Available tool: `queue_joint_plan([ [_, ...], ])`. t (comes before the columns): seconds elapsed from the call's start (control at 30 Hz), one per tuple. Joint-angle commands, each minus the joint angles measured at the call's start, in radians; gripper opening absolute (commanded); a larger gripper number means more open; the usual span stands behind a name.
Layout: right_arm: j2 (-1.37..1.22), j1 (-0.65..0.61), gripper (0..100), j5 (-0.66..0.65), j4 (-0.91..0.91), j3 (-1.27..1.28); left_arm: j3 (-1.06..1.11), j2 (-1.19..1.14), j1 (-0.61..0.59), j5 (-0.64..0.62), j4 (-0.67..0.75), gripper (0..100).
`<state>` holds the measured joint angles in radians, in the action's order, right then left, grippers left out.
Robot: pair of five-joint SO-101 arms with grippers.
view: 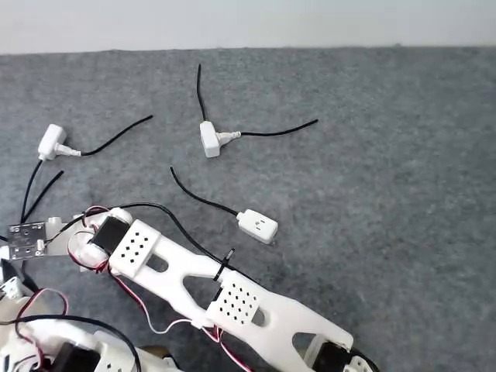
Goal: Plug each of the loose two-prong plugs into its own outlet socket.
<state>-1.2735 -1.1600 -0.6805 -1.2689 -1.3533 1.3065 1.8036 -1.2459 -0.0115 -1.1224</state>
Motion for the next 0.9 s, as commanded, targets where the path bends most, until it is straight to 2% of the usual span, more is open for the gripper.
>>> queue_joint_plan([
  [0.0, -0.022, -0.025, 20.1, 0.005, -0.030, 0.000, -0.036, 0.020, 0.003, -0.021, 0.051, 32],
  [0.87, -0.024, -0.030, 20.0, 0.002, -0.035, 0.003, 0.005, 0.020, 0.005, -0.021, 0.075, 32],
])
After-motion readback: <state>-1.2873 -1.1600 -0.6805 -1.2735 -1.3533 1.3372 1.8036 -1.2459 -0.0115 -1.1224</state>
